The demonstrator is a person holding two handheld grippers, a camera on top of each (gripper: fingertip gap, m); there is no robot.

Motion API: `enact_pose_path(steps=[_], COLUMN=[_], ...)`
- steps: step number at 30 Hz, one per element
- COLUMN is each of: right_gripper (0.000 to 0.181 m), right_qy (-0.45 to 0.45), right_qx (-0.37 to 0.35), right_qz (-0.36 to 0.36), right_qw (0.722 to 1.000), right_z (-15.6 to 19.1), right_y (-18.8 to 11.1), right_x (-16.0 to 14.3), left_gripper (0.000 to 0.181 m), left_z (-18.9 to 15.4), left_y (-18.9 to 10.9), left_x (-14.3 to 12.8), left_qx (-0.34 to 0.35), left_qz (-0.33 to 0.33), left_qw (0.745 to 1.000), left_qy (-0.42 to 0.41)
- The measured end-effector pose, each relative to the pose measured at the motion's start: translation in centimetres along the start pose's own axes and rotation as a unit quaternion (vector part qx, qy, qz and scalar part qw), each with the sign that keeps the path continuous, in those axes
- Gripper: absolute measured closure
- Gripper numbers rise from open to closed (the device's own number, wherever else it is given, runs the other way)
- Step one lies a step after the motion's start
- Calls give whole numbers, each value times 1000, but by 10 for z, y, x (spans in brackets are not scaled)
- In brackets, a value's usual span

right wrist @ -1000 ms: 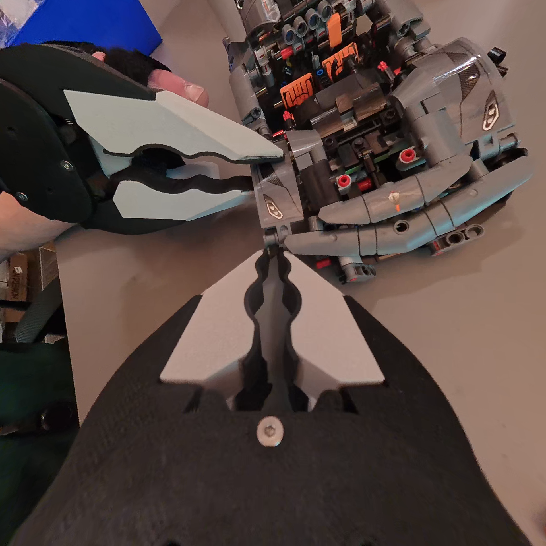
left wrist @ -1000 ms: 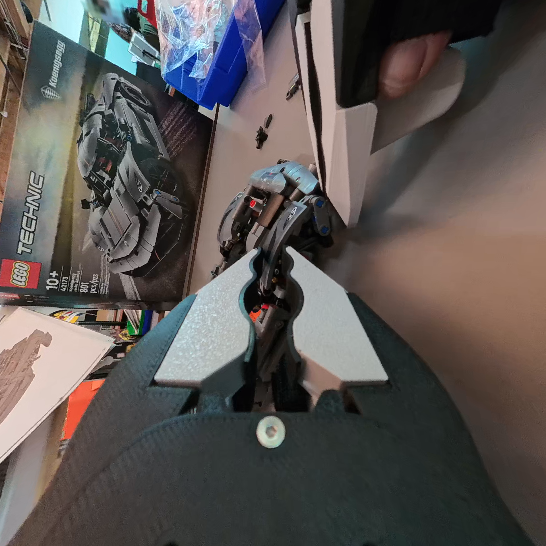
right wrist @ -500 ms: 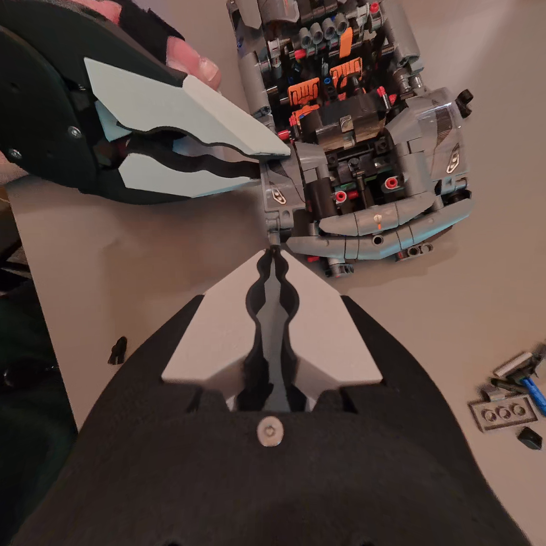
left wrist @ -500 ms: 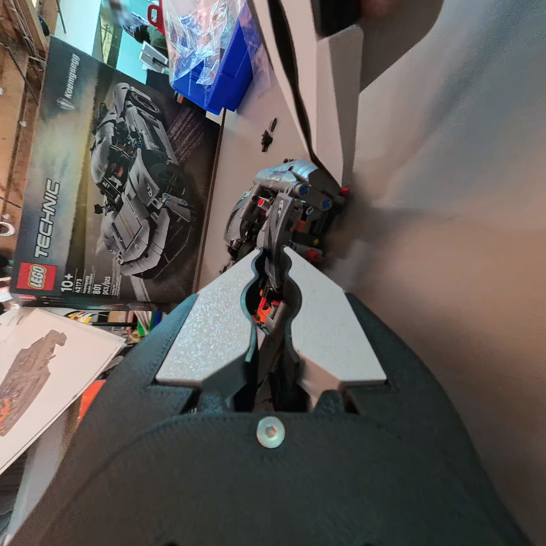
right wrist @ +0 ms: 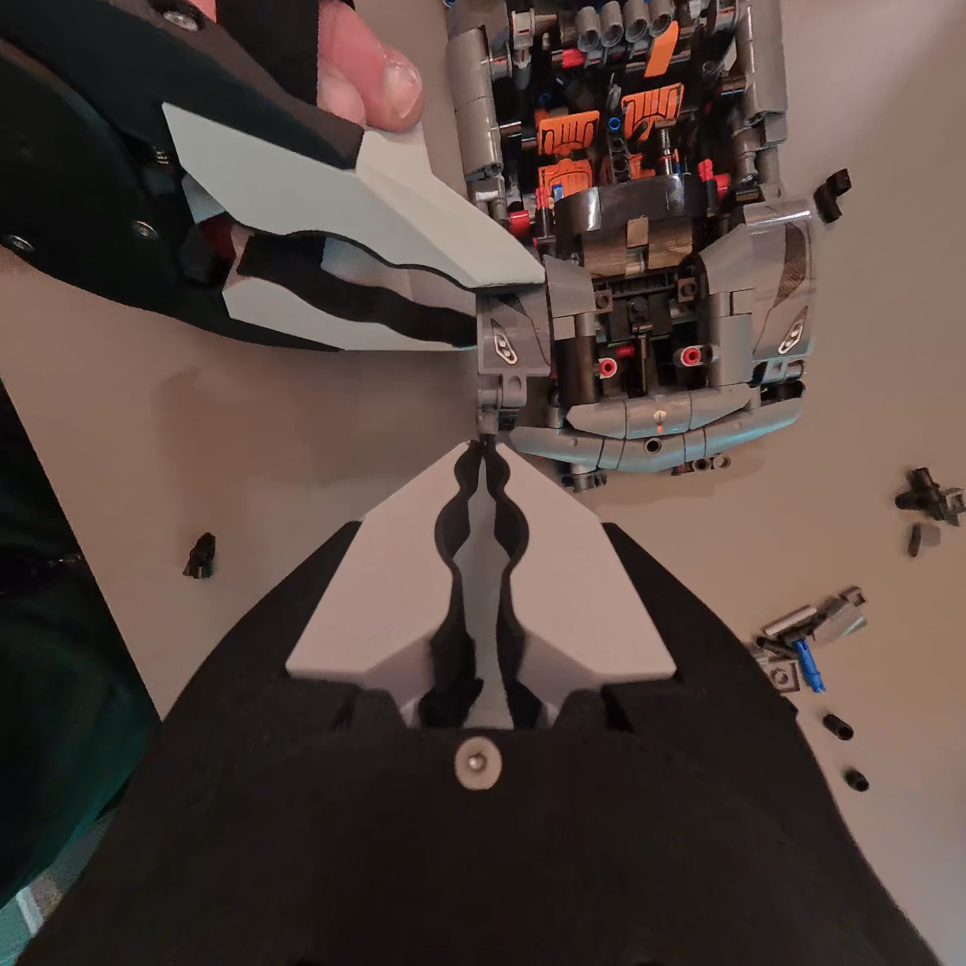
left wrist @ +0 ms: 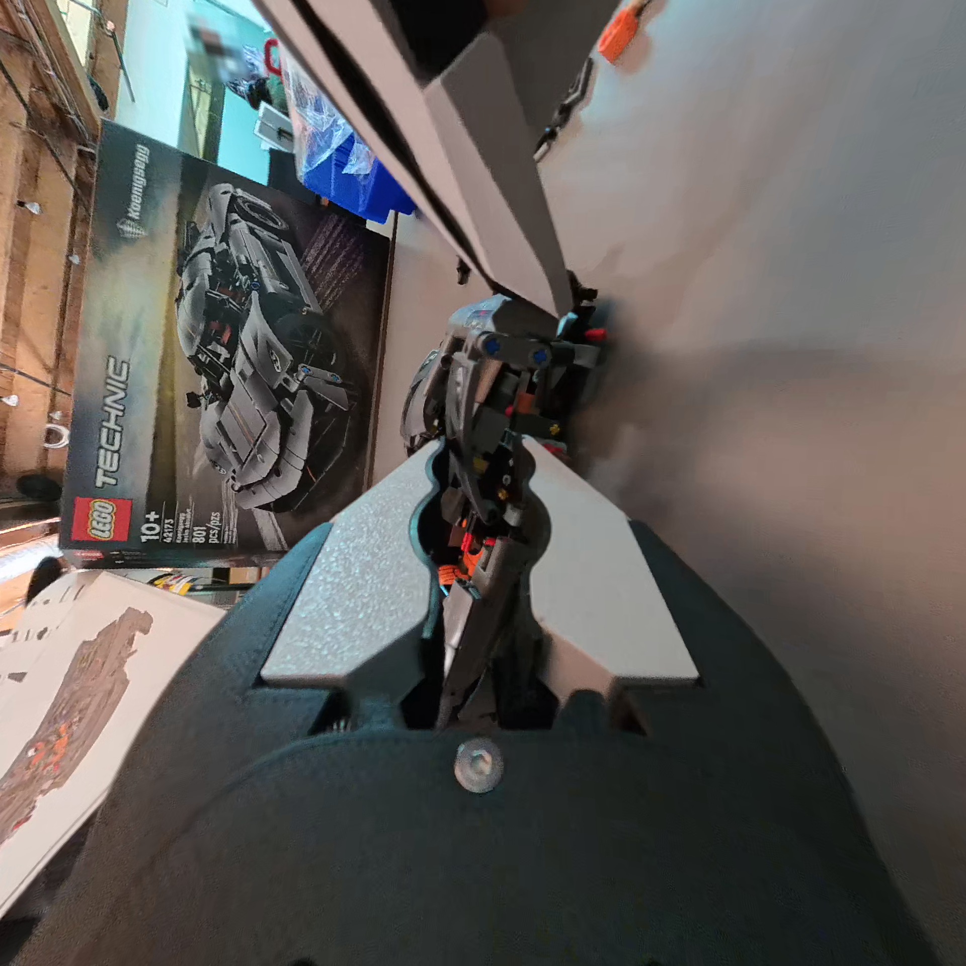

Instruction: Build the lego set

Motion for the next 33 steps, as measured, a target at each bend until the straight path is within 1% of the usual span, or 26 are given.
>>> enact_pose_path(steps=[1,2,9,12,15,16,18,20,22,23,25,26,27,30,33], right_gripper=[181,181,181,181,180,175,156,147,140,140,150,155,167,167,167], right_qy=[-3,-5,-23,-25,-9,-2,4,8,7,2,4,5,1,3,-1], right_qx=[2,4,7,9,-1,-5,-20,-12,-37,-49,-53,-52,-63,-52,-47], right_qz=[4,6,29,24,-17,-34,-62,-92,-98,-119,-165,-179,-179,-173,-161], right_qw=[1000,1000,999,999,1000,999,998,996,994,992,985,982,982,984,986], right_z=[1,1,4,5,1,0,-1,5,7,8,9,8,6,0,-4], right_y=[-1,-1,-8,-10,-15,-18,-23,-17,-6,-1,3,4,5,5,3], right_x=[0,1,17,22,21,18,10,2,-5,-6,-4,-3,-4,-4,-5], left_gripper=[167,173,177,177,176,176,177,176,176,175,172,170,165,156,156], left_z=[2,4,6,9,14,16,18,18,18,19,20,20,21,23,34], left_y=[-1,-2,-2,-3,-4,-5,-5,-4,-4,-4,-4,-5,-6,-12,-22], left_x=[1,1,0,-2,-5,-6,-8,-8,-8,-8,-10,-11,-12,-21,-35], left_qx=[6,11,28,25,26,26,25,22,17,12,-4,-21,-38,-99,-94], left_qz=[0,-1,8,3,-5,-7,-9,-12,-17,-21,-32,-41,-48,-49,-30], left_qw=[1000,1000,1000,999,998,997,996,995,994,992,990,989,987,982,983], left_qy=[-1,-6,-8,-25,-64,-72,-87,-94,-110,-120,-134,-142,-146,-150,-155])
Point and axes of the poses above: each gripper's, where its closed fingertips meet, y out along the fingers, x out of its top, z = x × y across the jaws, the point moved 10 cm from there along -y, back along the fingers, and after that the axes turned 10 degrees about -z, right-handed, at the moved point
